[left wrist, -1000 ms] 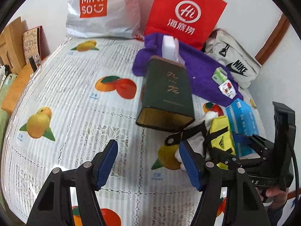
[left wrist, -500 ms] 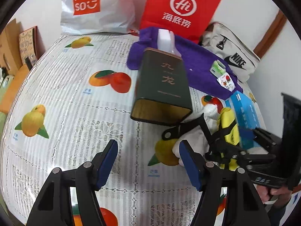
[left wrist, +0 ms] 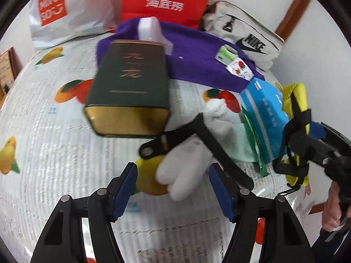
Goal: Organize soft objects
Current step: 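Move the left gripper toward the white plush toy while the right grasps the yellow adidas pouch, then grasp the white plush toy with the left gripper while the right lifts the yellow pouch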
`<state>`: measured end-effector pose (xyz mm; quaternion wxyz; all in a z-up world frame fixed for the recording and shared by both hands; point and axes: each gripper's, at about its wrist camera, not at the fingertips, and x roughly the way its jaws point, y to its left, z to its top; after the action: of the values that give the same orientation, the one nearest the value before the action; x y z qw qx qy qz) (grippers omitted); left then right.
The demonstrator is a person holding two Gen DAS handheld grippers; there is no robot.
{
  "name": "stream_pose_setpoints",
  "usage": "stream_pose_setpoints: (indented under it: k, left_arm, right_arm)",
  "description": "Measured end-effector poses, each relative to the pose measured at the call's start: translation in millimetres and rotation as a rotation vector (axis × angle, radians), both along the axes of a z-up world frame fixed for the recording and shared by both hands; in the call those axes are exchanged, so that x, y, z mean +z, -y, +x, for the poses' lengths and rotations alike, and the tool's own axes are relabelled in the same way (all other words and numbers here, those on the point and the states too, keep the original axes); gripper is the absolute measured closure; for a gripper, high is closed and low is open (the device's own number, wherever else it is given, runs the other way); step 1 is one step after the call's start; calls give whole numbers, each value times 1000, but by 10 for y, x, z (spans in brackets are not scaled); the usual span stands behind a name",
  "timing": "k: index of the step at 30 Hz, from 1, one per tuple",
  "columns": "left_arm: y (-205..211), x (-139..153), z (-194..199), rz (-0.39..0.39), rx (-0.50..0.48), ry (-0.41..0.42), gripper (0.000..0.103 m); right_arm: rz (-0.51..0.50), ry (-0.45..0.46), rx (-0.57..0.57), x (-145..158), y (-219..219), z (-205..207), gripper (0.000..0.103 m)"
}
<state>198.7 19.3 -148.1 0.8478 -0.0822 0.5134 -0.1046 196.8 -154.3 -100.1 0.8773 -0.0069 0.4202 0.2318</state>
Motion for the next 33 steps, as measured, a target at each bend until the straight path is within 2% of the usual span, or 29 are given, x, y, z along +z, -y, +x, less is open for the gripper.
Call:
stream_pose_setpoints:
  k: [5, 6, 8, 9, 12, 16, 21, 26, 33]
  left_arm:
    - [119, -96, 69, 26, -31, 3, 40]
    - [146, -114, 78, 31, -41, 14, 50]
    - [177, -147, 95, 52, -54, 13, 61]
    - [187, -136, 87, 71, -56, 28, 69]
    - [173, -99, 62, 65, -69, 30, 77]
    - [131, 58, -9, 52, -67, 66, 79]
    - [85, 437, -165, -1, -70, 149, 80]
    - [62, 735, -249, 3, -52, 216, 81]
    - [-35, 1000, -302, -17, -28, 265, 81]
  right_arm:
    - [-8, 6, -30, 28, 158, -28, 35]
    - [-9, 8, -38, 34, 193, -32, 35]
    - [-9, 10, -54, 45, 258, -37, 35]
    - [-8, 11, -61, 49, 287, -42, 35]
    - [-7, 14, -78, 60, 356, -49, 35]
    - [0, 20, -87, 81, 397, -80, 35]
    - [9, 33, -82, 124, 403, -142, 35]
    - [28, 44, -89, 186, 430, -194, 35]
    - [36, 67, -98, 303, 462, -241, 35]
